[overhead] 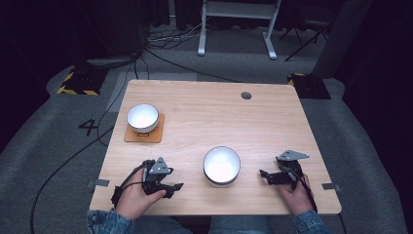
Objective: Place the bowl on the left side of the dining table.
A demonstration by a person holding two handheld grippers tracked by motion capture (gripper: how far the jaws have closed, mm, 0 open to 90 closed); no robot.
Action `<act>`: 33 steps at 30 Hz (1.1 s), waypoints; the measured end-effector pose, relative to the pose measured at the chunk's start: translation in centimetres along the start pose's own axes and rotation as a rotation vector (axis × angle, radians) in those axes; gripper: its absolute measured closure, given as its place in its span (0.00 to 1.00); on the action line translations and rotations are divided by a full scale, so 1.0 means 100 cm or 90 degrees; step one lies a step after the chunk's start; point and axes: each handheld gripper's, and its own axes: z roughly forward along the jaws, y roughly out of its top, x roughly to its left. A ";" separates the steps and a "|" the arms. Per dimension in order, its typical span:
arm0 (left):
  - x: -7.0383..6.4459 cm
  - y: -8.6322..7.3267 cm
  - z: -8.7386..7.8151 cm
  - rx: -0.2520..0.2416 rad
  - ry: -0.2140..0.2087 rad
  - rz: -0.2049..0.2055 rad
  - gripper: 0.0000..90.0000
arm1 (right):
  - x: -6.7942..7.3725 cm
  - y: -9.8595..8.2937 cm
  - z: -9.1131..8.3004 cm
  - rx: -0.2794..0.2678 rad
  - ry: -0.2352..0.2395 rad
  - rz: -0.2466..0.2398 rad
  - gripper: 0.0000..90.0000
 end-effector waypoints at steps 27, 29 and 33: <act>-0.003 -0.021 0.029 -0.003 -0.034 0.046 0.16 | 0.000 0.000 0.000 -0.001 0.001 -0.008 0.08; -0.003 -0.021 0.029 -0.002 -0.034 0.040 0.16 | 0.000 0.000 0.000 -0.001 0.001 -0.008 0.08; -0.004 -0.020 0.030 0.001 -0.022 0.048 0.16 | 0.000 0.000 0.000 0.000 0.002 -0.009 0.08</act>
